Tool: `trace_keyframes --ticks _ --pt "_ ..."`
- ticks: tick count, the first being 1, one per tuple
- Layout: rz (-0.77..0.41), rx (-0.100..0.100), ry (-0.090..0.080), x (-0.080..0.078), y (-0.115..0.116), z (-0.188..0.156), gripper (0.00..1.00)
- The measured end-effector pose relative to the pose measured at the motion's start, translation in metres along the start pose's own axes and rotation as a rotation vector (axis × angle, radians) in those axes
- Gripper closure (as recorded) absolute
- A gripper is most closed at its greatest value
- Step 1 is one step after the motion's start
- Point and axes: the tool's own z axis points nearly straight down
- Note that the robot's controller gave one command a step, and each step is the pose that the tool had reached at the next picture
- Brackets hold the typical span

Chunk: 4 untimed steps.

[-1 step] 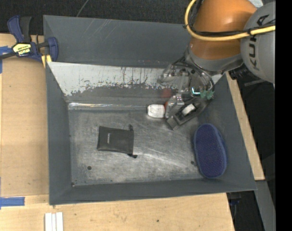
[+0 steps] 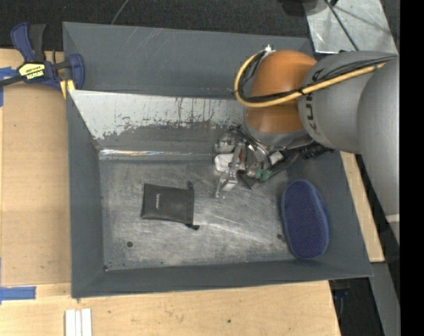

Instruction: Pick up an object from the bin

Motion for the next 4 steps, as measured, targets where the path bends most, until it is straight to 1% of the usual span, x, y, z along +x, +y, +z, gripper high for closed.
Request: trace_keyframes --ticks 1,2,3,4 --pt "0.092 0.0 -0.009 -0.005 -0.021 -0.019 0.0" --pt "-0.009 0.0 -0.013 -0.007 -0.021 -0.042 0.0" --pt "0.23 0.0 0.009 -0.002 -0.024 0.0 0.0" --pt "0.412 -0.001 0.009 0.0 -0.012 0.006 0.0"
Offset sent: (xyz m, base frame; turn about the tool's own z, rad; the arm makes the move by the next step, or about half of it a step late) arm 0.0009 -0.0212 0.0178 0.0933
